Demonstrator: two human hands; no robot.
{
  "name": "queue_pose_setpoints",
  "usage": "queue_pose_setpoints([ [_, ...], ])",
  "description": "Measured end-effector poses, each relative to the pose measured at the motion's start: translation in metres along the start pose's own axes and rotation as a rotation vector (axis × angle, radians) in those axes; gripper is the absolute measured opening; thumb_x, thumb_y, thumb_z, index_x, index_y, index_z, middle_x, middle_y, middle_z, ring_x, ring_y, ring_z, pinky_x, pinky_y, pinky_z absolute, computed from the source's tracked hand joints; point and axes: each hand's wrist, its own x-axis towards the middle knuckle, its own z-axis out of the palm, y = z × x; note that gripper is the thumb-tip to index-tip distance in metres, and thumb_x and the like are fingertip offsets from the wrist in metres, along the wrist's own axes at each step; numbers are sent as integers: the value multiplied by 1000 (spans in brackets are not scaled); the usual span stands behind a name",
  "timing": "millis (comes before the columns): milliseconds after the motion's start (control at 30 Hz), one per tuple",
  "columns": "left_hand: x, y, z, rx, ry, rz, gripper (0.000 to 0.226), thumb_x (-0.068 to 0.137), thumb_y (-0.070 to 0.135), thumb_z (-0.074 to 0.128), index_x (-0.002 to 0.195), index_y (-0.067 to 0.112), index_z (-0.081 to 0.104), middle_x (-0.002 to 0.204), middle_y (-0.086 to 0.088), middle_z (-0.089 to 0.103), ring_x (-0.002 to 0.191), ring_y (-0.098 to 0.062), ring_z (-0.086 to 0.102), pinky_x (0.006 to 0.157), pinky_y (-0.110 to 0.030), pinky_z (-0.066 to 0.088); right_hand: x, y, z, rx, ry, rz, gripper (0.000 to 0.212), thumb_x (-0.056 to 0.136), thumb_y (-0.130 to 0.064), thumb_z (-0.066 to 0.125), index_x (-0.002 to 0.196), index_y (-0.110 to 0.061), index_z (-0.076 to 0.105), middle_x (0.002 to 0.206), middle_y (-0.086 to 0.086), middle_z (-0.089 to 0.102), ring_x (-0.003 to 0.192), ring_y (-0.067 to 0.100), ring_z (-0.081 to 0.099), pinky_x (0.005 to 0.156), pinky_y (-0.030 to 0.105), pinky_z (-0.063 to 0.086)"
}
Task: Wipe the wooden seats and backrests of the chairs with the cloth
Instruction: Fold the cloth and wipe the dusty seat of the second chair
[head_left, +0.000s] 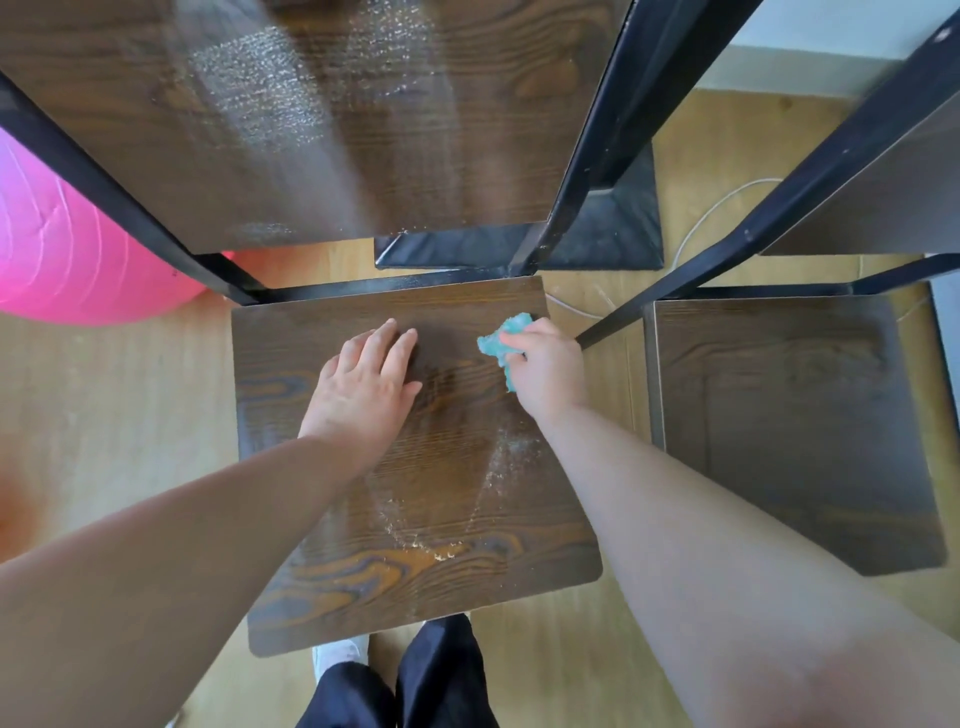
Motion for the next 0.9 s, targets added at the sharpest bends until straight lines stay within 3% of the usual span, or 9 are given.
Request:
queue_pose_setpoints([
  [67,-5,0,0,0,-8,4,58,102,41,32,153,22,12,160,-2,14,142,-25,18,115,-41,25,-22,1,7,7,-37,-35,29,94,-10,60,121,-17,68,125,-4,56,108,16,54,93,20,46],
  [233,-27,-6,7,-5,-26,17,59,102,41,34,153,21,14,159,-1,15,142,-25,19,114,-42,27,-77,9,31,-28,-68,-133,32,91,-10,64,122,-18,68,121,-4,59,109,16,56,98,27,50],
  [567,-98,-17,39,-48,-95,11,58,102,43,31,154,23,12,160,-1,15,142,-26,20,115,-44,28,-181,11,63,-69,-132,-205,34,90,-11,66,122,-21,68,119,-7,59,112,10,53,95,19,47],
  [767,-120,-17,44,-49,-121,-3,58,102,43,29,154,24,10,161,0,13,142,-25,19,115,-42,26,-178,12,54,26,-181,-205,31,90,-8,64,119,-17,70,116,-4,60,108,13,57,92,27,53],
  [900,-111,-13,38,-50,-102,-1,58,103,43,30,154,24,11,161,-1,14,142,-25,19,115,-43,26,-133,20,22,51,-88,-202,26,90,-6,64,111,-16,73,107,-2,60,96,17,58,85,29,52],
])
